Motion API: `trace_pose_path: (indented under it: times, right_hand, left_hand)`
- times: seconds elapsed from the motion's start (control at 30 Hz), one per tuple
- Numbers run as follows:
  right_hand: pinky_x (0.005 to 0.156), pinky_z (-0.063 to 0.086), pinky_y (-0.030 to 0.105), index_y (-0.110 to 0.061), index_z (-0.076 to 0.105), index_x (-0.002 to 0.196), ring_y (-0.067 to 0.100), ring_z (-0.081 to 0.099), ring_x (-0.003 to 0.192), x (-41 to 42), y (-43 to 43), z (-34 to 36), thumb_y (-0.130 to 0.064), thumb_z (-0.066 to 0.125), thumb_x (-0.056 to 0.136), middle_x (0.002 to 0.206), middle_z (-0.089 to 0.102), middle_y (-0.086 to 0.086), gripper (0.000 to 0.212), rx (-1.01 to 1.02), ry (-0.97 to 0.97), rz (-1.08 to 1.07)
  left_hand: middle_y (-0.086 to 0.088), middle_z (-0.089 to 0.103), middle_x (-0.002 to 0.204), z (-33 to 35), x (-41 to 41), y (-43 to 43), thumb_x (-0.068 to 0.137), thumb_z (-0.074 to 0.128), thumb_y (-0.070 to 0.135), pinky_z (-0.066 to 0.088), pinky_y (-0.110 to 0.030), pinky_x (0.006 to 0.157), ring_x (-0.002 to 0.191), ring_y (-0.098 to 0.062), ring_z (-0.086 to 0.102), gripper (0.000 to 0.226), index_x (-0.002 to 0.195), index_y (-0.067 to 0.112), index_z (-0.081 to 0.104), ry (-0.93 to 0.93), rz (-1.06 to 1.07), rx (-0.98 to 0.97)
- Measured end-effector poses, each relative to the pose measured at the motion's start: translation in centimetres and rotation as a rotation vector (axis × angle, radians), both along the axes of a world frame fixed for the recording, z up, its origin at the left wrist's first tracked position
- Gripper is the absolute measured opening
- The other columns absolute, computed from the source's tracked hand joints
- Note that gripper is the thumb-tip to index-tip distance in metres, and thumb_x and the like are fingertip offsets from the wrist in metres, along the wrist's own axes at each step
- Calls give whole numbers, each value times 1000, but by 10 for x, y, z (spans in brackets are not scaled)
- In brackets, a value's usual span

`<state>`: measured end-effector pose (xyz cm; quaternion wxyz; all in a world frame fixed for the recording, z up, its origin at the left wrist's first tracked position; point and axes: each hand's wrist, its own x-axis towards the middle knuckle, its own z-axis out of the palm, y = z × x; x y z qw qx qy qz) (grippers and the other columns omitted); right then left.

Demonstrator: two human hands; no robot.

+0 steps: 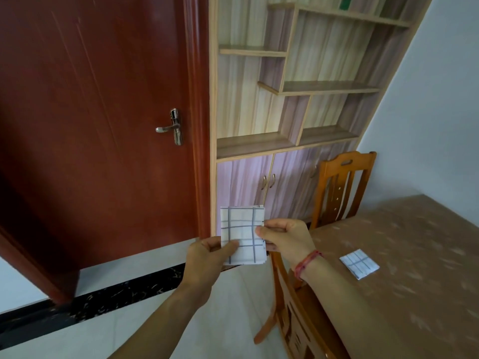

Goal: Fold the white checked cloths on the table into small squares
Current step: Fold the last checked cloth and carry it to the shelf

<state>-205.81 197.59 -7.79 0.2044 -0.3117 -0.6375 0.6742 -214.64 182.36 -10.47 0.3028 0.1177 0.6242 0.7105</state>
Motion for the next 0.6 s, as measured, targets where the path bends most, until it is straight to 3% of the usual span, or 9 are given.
trace_pose_path:
  times: [0.2,0.4,0.5,0.6]
  right_hand:
    - [73,60,37,0,70,97,25,73,84,-55,36,-8,-4,76,78,90,75,13,20,-78,85,-69]
    - [78,59,39,1,70,101,28,72,87,-117,103,-17,-5,74,80,93,74,14,22,-163,165,-130]
    - [81,58,43,4,68,103,30,72,90,-138,141,-16,-4,72,82,96,74,16,24,-216,170,-117]
    - [77,59,39,2,69,102,29,72,92,-153,181,-12,0,68,83,98,73,17,19,-263,166,-93]
  left_hand:
    - [-14,74,102,0,-40,34,88,66,3,56,-37,90,98,-27,71,20,107,-2,69,-134,-36,93]
    - [-16,74,98,9,-92,111,92,58,0,58,-25,68,90,-25,73,16,104,-3,67,-265,-70,208]
    - [-14,75,98,8,-120,153,91,59,1,58,-26,69,92,-25,73,17,106,-1,66,-222,-63,171]
    - [-12,75,101,7,-154,191,89,63,1,59,-33,79,95,-26,72,23,112,-3,66,-70,-98,65]
